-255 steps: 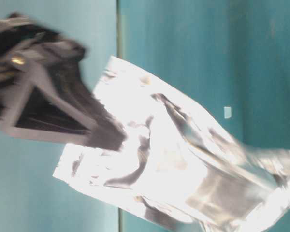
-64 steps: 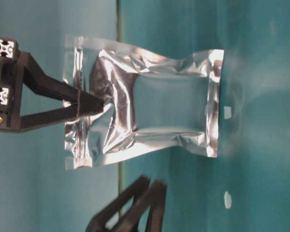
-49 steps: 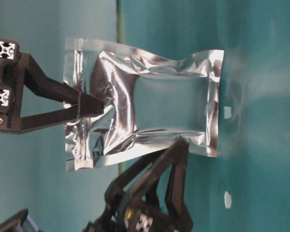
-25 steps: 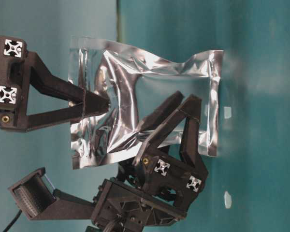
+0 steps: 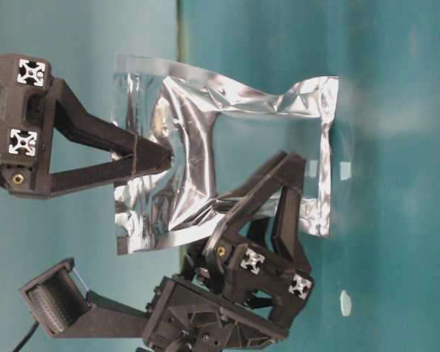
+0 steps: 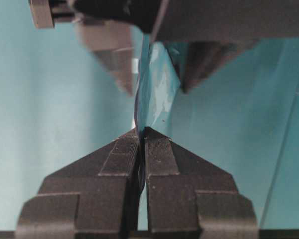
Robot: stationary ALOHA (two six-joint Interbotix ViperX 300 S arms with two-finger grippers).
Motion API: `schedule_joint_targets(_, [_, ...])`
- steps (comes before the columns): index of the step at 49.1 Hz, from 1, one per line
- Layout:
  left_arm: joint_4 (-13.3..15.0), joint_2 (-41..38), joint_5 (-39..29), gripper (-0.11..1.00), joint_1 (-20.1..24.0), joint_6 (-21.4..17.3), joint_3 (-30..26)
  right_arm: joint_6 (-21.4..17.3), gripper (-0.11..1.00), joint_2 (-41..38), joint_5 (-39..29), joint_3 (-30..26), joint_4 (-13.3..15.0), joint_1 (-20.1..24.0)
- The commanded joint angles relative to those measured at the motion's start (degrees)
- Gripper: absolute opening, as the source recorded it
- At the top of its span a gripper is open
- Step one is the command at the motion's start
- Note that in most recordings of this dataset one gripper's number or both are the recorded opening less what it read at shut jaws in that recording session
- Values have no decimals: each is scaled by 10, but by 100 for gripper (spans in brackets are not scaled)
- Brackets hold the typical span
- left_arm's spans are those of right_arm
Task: Hand over the silver zip bag and make it stand upright.
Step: 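Move the left gripper under the bag and close on its bottom edge, then open the right gripper and pull it back to the right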
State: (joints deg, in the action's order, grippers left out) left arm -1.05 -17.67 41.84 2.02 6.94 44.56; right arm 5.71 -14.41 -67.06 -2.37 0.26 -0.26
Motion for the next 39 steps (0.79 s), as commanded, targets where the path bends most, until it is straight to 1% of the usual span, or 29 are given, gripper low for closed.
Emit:
schedule_joint_targets(1, [-1, 4, -1, 43, 0, 1, -2, -2, 1, 7, 2, -2, 1, -1])
schedule_joint_targets(4, [-1, 4, -2, 34, 0, 0, 0, -2, 1, 7, 2, -2, 1, -2])
schedule_joint_targets(5, [-1, 4, -3, 33, 0, 0, 0, -2, 1, 7, 2, -2, 1, -3])
schedule_joint_targets(24, [-1, 5, -18, 33, 0, -4, 0, -2, 1, 8, 8, -1, 1, -4])
schedule_joint_targets(39, [-1, 4, -18, 33, 0, -5, 0, -2, 3, 8, 18, -1, -1, -3])
